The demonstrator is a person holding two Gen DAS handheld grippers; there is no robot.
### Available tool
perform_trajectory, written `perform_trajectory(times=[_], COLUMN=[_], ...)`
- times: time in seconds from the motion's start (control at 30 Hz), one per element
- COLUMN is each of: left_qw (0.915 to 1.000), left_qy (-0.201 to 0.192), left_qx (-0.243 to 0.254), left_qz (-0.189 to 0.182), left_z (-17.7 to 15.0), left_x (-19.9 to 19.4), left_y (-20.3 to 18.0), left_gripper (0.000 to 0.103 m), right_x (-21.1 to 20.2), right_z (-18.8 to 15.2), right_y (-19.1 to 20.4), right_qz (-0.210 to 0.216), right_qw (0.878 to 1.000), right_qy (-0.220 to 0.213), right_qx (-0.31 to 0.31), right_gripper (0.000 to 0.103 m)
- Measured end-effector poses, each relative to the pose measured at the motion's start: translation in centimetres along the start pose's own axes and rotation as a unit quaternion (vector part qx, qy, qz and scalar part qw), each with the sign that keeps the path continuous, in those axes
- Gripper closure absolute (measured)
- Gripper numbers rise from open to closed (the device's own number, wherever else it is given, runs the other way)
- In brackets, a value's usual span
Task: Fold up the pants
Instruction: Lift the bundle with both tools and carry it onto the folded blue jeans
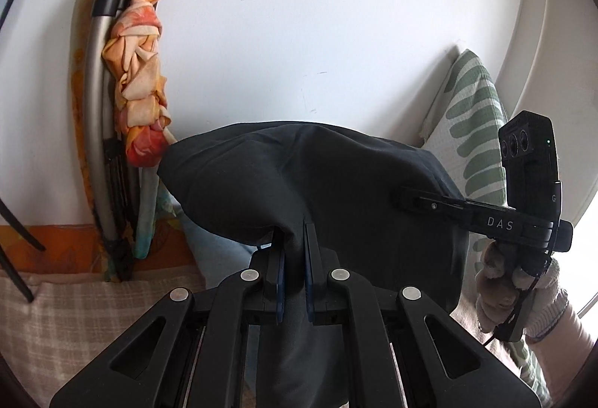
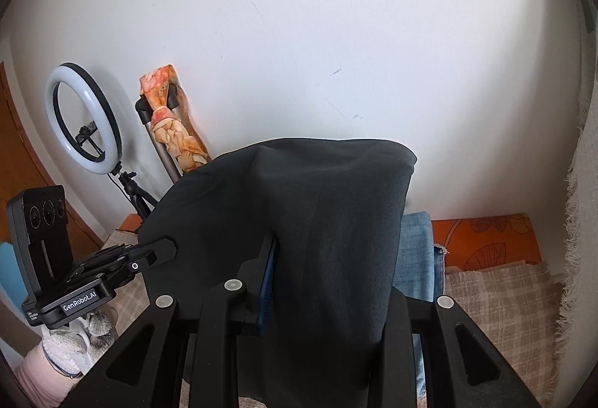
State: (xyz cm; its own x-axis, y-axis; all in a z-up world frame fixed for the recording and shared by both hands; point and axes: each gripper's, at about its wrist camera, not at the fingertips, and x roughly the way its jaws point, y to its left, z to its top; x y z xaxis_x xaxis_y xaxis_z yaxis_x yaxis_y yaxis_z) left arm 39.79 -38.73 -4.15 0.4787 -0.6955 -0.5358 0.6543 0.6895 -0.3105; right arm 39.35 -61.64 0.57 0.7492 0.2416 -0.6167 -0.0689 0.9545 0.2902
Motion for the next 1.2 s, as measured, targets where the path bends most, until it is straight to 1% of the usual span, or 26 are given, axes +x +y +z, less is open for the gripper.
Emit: perform_trajectory(times=[0.13,0.17,0.2,0.23,0.27,0.3,0.33,0.37,0.43,0.47,0.53,0.7,0.73,0.77,0.8,0.83,0.87,0.9,0.97,1.0,1.07,1.13,1.17,1.2], left_qw=[0.9994,0.9991,0.9989,0.9987,0.9985,0.9981,0.9977,0.9974,0.9966,0.9959,0.9940,0.9921,0.9916,0.9916,0.9915,0.9917,0.9922,0.9925,0.9924,0.9923,0.9922,0.9957,0.9967,0.9968], left_qy=[0.028,0.034,0.038,0.040,0.044,0.048,0.054,0.059,0.073,0.082,0.099,0.119,0.124,0.124,0.125,0.124,0.120,0.119,0.119,0.118,0.117,0.089,0.080,0.079], left_qx=[-0.009,-0.010,-0.012,-0.017,-0.025,-0.035,-0.039,-0.037,-0.034,-0.036,-0.040,-0.038,-0.037,-0.038,-0.037,-0.034,-0.030,-0.025,-0.016,-0.011,0.005,0.019,0.011,-0.007], left_qz=[0.018,0.022,0.025,0.026,0.023,0.016,0.015,0.016,0.019,0.018,0.022,0.008,0.006,0.001,-0.002,-0.006,-0.009,-0.015,-0.029,-0.036,-0.042,-0.016,-0.006,0.000], left_z=[-0.7,-0.8,-1.0,-1.2,-1.5,-1.9,-2.4,-2.9,-4.0,-4.5,-5.5,-7.7,-7.9,-8.2,-8.5,-8.6,-8.4,-8.4,-8.3,-8.3,-8.3,-8.3,-8.2,-8.0], left_x=[2.7,3.2,3.4,3.4,3.4,3.2,3.0,2.8,2.7,2.9,3.0,2.7,2.7,2.7,2.5,2.3,2.1,1.8,1.3,1.0,0.9,-0.1,-0.2,-0.3], left_y=[1.3,1.5,1.8,2.1,2.4,2.6,2.8,2.9,2.9,3.0,3.1,2.5,2.3,2.2,1.9,1.6,1.4,0.9,-0.1,-0.8,-2.1,-2.1,-1.8,-0.8], left_gripper=[0.096,0.091,0.088,0.080,0.069,0.065,0.058,0.058,0.058,0.058,0.057,0.059,0.061,0.078,0.089,0.098,0.099,0.100,0.101,0.101,0.101,0.101,0.099,0.095], right_x=[3.4,4.3,5.3,6.2,6.9,7.3,7.4,7.2,6.3,5.7,4.9,2.8,2.6,2.5,2.6,2.4,2.4,2.4,1.8,1.6,1.2,1.3,1.3,1.2], right_z=[-0.7,-0.8,-1.1,-1.4,-1.7,-2.1,-2.4,-2.7,-3.5,-3.9,-4.6,-6.8,-7.2,-7.5,-7.8,-8.2,-8.4,-8.5,-8.4,-8.1,-7.6,-7.2,-7.2,-7.3], right_y=[-2.2,-2.9,-3.5,-4.1,-4.7,-5.4,-5.9,-6.4,-7.2,-7.5,-7.7,-6.7,-6.4,-6.3,-6.2,-6.1,-6.1,-6.0,-6.4,-6.6,-6.7,-6.8,-6.7,-6.5], right_qz=[0.000,-0.006,-0.015,-0.019,-0.026,-0.036,-0.037,-0.029,-0.003,-0.001,-0.001,0.003,0.002,0.001,0.001,-0.003,-0.012,-0.020,-0.019,-0.018,-0.039,-0.066,-0.067,-0.063], right_qw=[0.999,0.999,0.998,0.997,0.995,0.994,0.993,0.993,0.993,0.993,0.992,0.993,0.993,0.992,0.992,0.992,0.992,0.992,0.993,0.993,0.994,0.993,0.993,0.993], right_qy=[0.030,0.039,0.051,0.067,0.081,0.089,0.091,0.088,0.080,0.076,0.078,0.081,0.084,0.089,0.092,0.094,0.094,0.094,0.085,0.079,0.073,0.076,0.078,0.079], right_qx=[0.013,0.019,0.025,0.033,0.043,0.053,0.060,0.069,0.091,0.094,0.099,0.088,0.086,0.086,0.085,0.083,0.080,0.078,0.086,0.087,0.077,0.068,0.063,0.061], right_gripper=[0.073,0.071,0.069,0.063,0.060,0.059,0.058,0.056,0.052,0.049,0.046,0.045,0.045,0.045,0.046,0.055,0.071,0.076,0.093,0.095,0.098,0.098,0.095,0.093])
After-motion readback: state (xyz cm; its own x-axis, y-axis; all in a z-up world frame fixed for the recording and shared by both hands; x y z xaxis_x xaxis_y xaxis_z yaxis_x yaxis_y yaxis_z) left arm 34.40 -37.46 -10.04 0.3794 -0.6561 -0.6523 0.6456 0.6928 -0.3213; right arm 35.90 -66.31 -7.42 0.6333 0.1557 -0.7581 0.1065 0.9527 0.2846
